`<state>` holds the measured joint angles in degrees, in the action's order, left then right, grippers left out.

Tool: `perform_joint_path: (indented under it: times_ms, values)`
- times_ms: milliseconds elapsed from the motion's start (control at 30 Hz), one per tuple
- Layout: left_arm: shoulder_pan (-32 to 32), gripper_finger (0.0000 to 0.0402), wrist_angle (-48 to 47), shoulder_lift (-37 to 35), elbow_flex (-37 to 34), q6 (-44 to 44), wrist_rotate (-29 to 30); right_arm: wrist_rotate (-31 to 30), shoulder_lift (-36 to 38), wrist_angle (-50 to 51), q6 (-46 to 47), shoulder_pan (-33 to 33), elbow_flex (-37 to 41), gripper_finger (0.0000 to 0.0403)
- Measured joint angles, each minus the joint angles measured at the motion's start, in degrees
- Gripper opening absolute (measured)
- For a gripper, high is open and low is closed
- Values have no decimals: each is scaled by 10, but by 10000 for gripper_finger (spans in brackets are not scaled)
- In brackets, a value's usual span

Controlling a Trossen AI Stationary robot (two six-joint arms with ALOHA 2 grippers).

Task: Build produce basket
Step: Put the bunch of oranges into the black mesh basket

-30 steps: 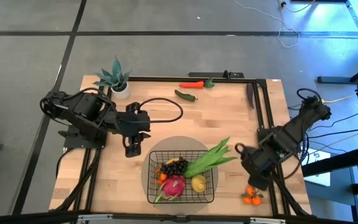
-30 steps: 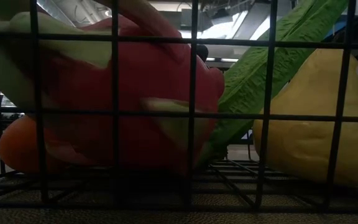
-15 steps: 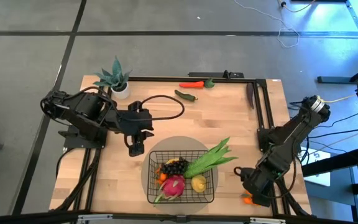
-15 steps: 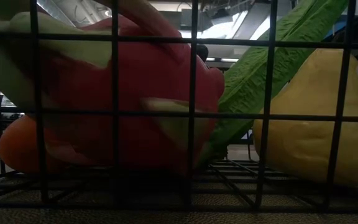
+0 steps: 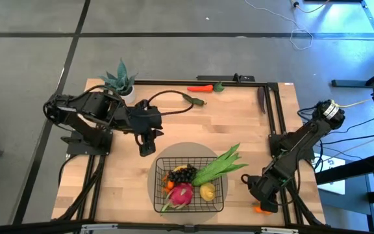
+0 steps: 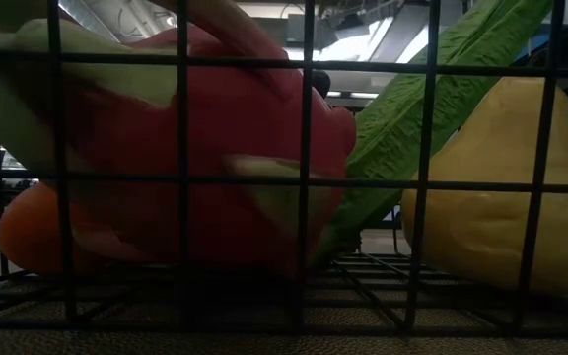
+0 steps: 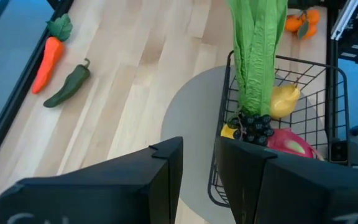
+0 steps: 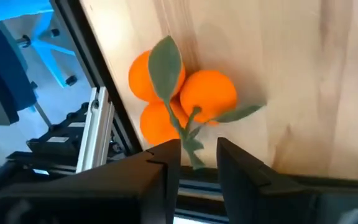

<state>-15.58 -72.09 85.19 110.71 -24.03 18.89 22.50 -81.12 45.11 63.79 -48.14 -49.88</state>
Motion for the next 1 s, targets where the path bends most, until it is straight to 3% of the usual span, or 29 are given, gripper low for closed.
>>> perform_joint_path:
  times_ms: [467,1000]
  values:
    - [9,84,0,0,0,0,-6,26,0,-107,2,-1,52,92]
    - [9,84,0,0,0,0,-6,35,0,-84,6,-1,62,92]
